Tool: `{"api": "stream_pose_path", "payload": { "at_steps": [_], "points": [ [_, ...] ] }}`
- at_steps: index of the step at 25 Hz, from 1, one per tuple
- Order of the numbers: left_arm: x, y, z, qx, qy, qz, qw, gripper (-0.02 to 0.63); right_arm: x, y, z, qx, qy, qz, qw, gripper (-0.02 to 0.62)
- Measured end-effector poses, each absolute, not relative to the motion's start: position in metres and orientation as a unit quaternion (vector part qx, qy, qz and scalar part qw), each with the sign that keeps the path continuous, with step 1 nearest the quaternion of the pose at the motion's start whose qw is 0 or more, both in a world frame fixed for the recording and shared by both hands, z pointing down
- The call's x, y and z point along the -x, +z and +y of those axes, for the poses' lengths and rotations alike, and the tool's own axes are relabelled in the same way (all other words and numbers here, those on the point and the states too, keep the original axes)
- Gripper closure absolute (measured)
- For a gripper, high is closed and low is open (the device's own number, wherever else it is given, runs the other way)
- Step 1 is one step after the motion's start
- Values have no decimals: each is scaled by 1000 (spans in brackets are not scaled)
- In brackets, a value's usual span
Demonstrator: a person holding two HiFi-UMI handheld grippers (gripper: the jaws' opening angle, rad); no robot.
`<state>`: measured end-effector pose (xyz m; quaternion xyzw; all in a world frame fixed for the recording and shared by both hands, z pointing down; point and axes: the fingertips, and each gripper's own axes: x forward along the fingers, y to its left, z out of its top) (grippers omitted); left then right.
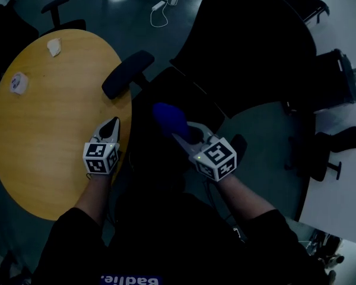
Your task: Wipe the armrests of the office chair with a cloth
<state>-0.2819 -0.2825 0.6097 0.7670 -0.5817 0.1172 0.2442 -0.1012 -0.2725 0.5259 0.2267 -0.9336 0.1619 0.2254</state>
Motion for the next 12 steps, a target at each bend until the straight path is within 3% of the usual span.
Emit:
{"api": "stream_pose_path", "payload": {
  "at_steps": [12],
  "points": [
    [72,580,-191,-811,129,-507,261,592,-174,480,-257,-372,120,-897,206,506]
  ]
}}
